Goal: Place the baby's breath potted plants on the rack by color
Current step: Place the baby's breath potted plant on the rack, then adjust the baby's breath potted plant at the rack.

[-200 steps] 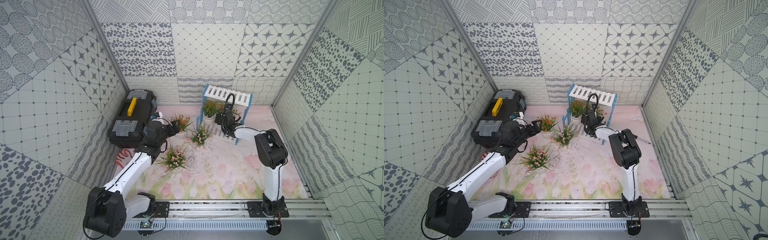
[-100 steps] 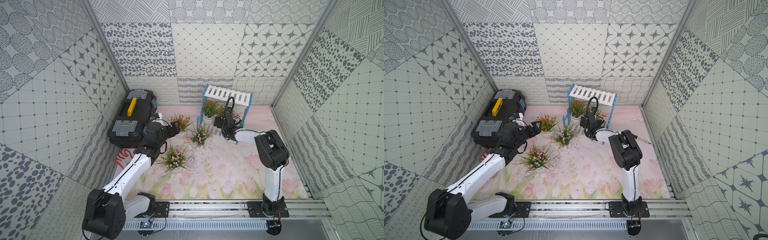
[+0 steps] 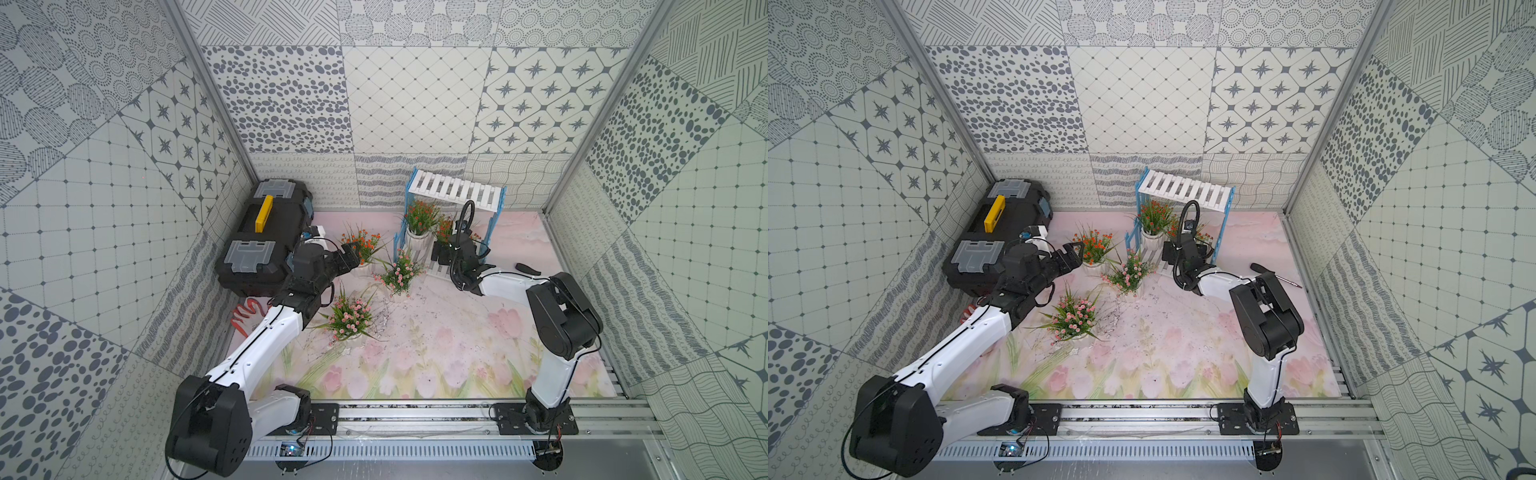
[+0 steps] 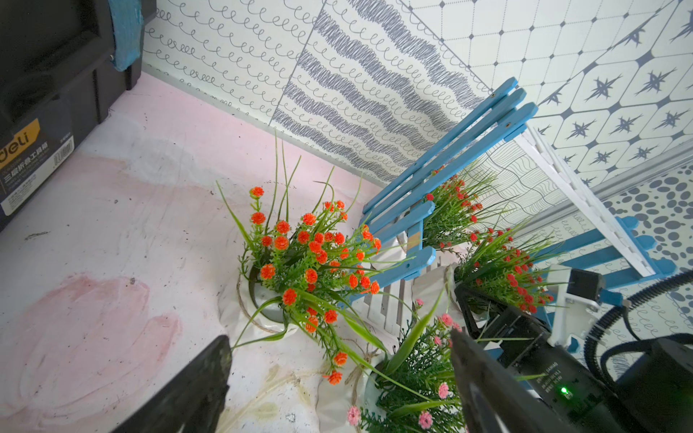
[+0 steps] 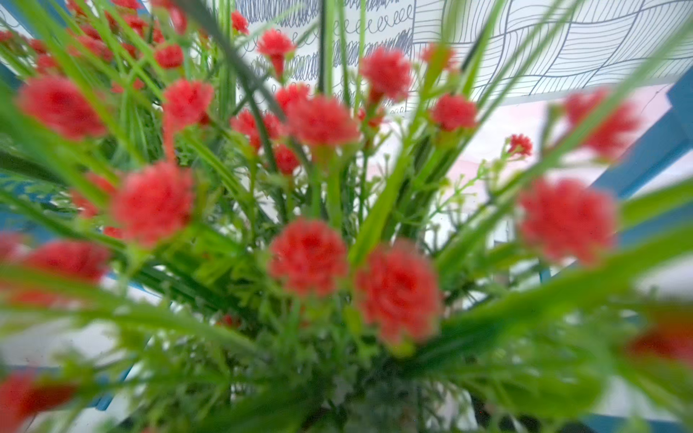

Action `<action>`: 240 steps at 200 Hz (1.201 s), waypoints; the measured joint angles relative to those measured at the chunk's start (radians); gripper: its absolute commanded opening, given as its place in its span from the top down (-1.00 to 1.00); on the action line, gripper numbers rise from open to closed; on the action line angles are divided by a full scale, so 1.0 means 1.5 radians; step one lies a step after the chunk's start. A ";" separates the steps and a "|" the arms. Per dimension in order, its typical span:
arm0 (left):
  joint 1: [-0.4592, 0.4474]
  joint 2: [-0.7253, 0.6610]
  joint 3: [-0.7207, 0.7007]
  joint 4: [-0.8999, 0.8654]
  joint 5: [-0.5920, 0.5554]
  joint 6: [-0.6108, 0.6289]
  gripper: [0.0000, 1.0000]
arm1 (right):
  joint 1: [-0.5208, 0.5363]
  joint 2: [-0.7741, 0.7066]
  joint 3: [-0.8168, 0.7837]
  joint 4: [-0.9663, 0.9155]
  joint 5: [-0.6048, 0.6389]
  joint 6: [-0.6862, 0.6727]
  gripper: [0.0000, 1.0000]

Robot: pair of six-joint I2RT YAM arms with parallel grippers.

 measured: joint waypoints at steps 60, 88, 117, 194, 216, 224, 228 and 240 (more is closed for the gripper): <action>0.000 0.001 0.022 -0.026 0.000 0.000 -0.83 | 0.015 -0.117 -0.084 -0.022 -0.025 0.003 -0.96; 0.000 0.001 0.026 -0.039 -0.001 0.001 -0.83 | 0.023 -0.170 -0.086 -0.066 -0.048 0.020 -0.77; 0.000 0.009 0.026 -0.045 -0.002 0.001 -0.83 | 0.031 -0.183 -0.086 -0.110 -0.077 0.063 -0.41; 0.000 0.030 0.027 -0.047 -0.001 0.000 -0.82 | 0.045 -0.075 -0.024 -0.174 -0.119 0.123 -0.50; 0.000 0.033 0.027 -0.047 0.000 0.000 -0.83 | 0.045 -0.034 0.004 -0.172 -0.136 0.133 -0.50; 0.000 0.034 0.028 -0.047 0.000 0.000 -0.83 | 0.045 -0.026 0.008 -0.168 -0.142 0.136 -0.50; 0.000 0.035 0.029 -0.047 0.000 0.000 -0.83 | 0.045 -0.022 0.011 -0.168 -0.143 0.137 -0.50; 0.000 0.038 0.031 -0.047 0.000 0.000 -0.83 | 0.045 -0.012 0.022 -0.164 -0.150 0.145 -0.50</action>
